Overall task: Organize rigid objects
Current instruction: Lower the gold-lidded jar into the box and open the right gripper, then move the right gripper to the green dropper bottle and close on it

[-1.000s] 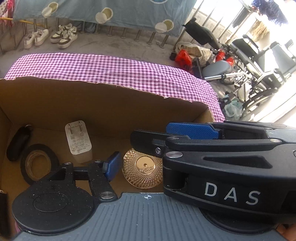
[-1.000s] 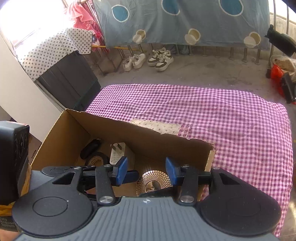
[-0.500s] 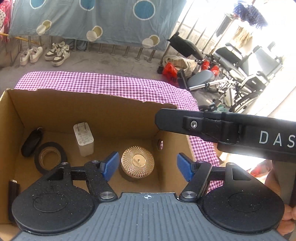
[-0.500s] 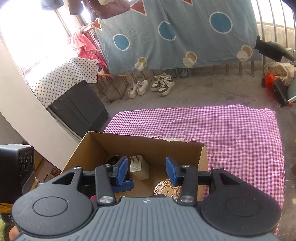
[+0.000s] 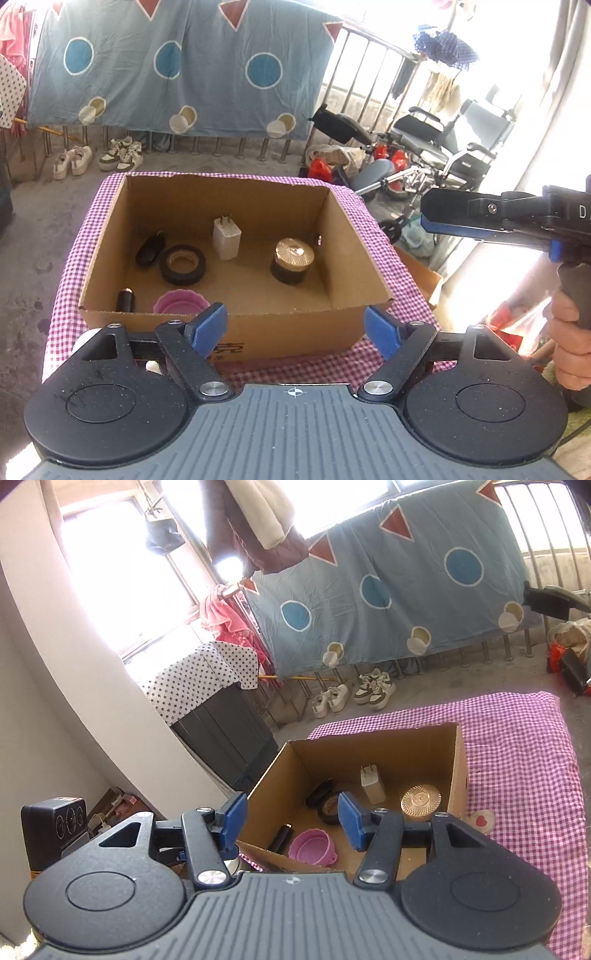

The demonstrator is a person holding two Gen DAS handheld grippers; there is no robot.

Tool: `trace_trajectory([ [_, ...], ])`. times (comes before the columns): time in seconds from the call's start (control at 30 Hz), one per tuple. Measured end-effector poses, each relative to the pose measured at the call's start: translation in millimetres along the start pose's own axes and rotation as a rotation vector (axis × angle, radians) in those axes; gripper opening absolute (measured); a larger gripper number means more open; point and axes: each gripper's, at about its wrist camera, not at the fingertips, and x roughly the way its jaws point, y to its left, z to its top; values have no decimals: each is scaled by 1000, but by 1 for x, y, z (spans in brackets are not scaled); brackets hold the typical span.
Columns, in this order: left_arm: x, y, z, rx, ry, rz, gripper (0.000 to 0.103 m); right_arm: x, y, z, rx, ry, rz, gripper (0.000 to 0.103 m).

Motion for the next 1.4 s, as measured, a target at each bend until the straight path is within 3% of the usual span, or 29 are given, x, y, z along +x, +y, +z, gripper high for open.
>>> trace_trajectory([
  [0.17, -18, 20, -41, 28, -33, 71, 86, 4, 17, -36, 50, 19, 60, 57],
  [0.33, -8, 33, -74, 66, -29, 167, 86, 40, 26, -71, 96, 89, 71, 57],
  [0.53, 20, 32, -98, 156, -80, 247, 84, 87, 59, -92, -44, 160, -20, 56],
  [0.63, 34, 40, -105, 168, -90, 285, 77, 107, 71, -95, -122, 183, -48, 54],
  [0.93, 67, 61, -111, 129, -60, 303, 56, 161, 90, -102, -280, 266, -62, 40],
  [1.17, 76, 70, -107, 102, -45, 293, 48, 179, 85, -100, -299, 304, -59, 32],
  [1.4, 81, 77, -100, 82, -43, 289, 42, 186, 82, -99, -301, 311, -46, 30],
])
